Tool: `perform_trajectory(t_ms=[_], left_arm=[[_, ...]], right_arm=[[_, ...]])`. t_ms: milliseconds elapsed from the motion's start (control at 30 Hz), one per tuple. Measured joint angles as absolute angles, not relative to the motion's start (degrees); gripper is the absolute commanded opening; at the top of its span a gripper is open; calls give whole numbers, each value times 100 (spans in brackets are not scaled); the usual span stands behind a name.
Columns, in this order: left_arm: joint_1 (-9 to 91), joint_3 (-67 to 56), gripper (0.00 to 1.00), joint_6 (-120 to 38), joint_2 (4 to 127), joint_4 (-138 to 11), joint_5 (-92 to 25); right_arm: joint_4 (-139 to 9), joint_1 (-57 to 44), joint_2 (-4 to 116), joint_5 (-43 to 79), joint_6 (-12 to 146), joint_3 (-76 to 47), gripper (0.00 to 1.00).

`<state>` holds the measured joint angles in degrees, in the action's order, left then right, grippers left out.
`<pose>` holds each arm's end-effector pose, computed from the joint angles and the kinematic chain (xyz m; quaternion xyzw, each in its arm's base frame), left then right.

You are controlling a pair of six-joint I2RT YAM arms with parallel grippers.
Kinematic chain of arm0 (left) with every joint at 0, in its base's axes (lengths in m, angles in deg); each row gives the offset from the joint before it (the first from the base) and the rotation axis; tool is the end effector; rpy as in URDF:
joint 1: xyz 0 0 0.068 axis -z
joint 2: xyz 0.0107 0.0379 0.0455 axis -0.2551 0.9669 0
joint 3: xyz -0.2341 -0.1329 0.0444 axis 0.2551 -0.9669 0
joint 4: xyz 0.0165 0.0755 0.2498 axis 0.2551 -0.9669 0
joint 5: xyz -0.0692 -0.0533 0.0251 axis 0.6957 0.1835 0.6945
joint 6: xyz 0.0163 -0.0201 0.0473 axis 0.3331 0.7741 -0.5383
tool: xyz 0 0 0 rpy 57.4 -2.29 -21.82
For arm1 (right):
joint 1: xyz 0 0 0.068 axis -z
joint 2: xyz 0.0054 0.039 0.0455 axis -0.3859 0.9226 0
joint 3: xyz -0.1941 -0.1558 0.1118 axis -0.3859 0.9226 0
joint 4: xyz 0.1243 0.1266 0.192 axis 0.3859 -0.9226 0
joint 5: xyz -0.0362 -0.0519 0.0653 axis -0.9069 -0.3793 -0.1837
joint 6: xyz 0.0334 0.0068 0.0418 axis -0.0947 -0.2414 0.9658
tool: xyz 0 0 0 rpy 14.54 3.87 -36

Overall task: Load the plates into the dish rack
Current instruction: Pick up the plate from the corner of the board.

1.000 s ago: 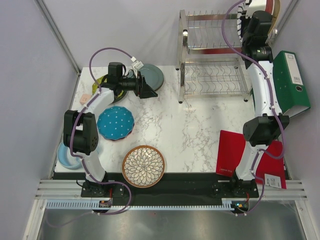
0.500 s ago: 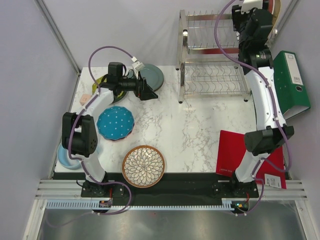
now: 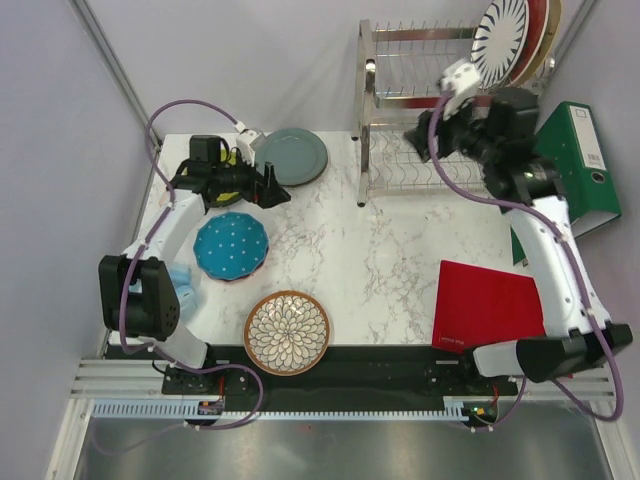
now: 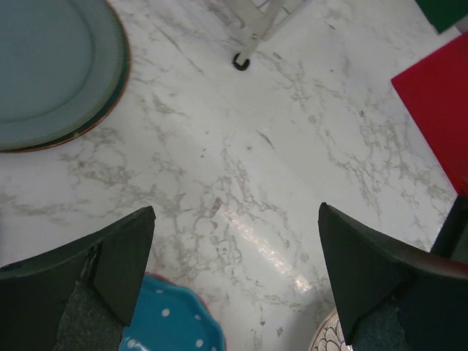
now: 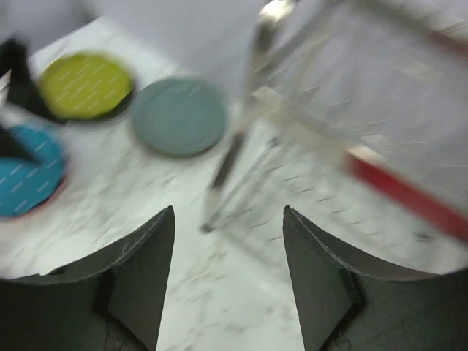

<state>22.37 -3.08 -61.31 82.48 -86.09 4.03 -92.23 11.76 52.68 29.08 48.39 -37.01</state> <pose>0.3535 -0.0727 0.3011 0.2852 0.7952 -0.3444 0.4094 0.2729 0.0641 0.4984 -0.2493 0.7059 0.1148 0.6530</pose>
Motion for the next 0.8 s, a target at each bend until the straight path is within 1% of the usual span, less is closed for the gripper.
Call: perform_trajectory(t_ms=[67, 133, 233, 333, 400, 500, 600, 800], left_arm=[[2095, -348, 100, -5989, 8126, -8537, 60], [1977, -374, 100, -5891, 8027, -8467, -180], [1791, -507, 100, -5760, 7813, -8404, -473], [1697, -610, 100, -5701, 7627, -8401, -661], [1689, -682, 100, -5688, 7507, -8399, -792], [1689, -813, 100, -5683, 7336, -8393, -1046], [1680, -936, 100, -5620, 7232, -8345, -1378], [1582, -988, 100, -5513, 7166, -8316, -1800]], right_arm=[[-9607, 896, 5668, 3679, 4835, -3413, 66], [-9974, 533, 6359, 4221, 4693, -3163, 66], [-10429, -42, 7450, 4827, 4485, -2709, 66], [-10886, -494, 8304, 5238, 4321, -2589, 62], [-11198, -721, 8726, 5474, 4098, -2768, 62], [-11802, -1045, 9432, 5891, 3678, -3581, 62], [-12223, -1309, 9878, 6167, 3287, -4223, 62], [-12715, -1736, 10236, 6359, 2830, -4460, 62]])
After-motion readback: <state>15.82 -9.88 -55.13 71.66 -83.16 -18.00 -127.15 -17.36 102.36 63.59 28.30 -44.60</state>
